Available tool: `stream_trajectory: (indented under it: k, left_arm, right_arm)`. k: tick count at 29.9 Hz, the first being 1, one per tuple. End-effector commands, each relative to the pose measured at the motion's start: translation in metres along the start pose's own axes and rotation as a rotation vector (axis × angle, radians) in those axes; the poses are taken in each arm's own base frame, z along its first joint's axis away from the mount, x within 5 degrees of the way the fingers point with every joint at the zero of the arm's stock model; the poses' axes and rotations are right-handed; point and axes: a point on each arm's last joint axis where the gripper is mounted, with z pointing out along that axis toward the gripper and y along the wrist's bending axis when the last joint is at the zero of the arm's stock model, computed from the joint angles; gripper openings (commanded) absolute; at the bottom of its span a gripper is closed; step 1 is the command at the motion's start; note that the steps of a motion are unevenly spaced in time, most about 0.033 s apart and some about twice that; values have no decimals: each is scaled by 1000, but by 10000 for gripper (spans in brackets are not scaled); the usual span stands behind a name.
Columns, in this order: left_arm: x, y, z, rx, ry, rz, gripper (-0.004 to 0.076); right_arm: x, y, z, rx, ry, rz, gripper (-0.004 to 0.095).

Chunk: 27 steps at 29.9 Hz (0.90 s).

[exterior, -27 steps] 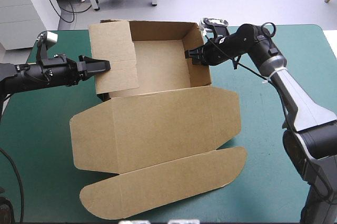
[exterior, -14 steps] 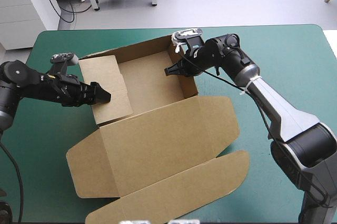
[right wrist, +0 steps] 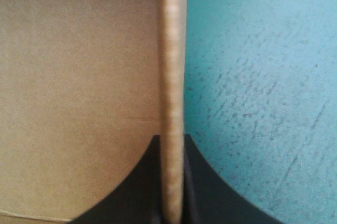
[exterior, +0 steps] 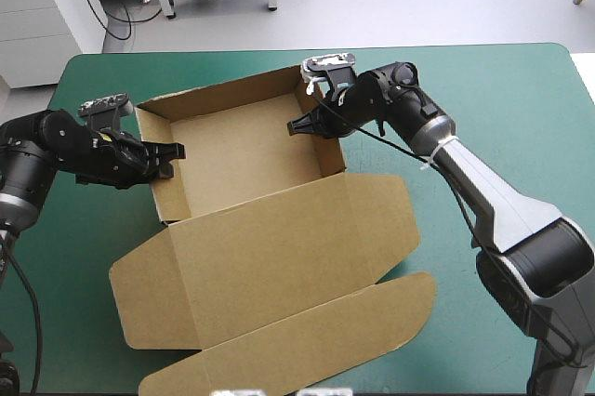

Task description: Fold the box

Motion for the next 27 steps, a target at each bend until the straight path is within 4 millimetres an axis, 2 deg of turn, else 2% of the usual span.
stream_trajectory:
  k: [1,11,15,19,23,27]
  left_arm:
    - [-3,-11,-15,7,-84,-14,-6]
    - [-5,-13,-7,-63,-79,0,-8]
    - [-13,-20,8,-99,-10,54,-8]
    - [-27,-44,24,-118,23,147,-8]
    - [-38,-67,48,-102,51,189,-8]
    - [-45,-75,73,-109,119,187,-8]
  right_arm:
    - [-14,11,-36,-60,-123,37,-14]
    - [-5,3,-37,39,-27,-10,-16]
    - [0,-5,-40,124,31,-50,-16]
    - [6,-18,-45,272,99,-69,-16]
    - [9,-19,-42,275,111,-39,-16]
    - [22,-21,-28,271,177,-32,-16]
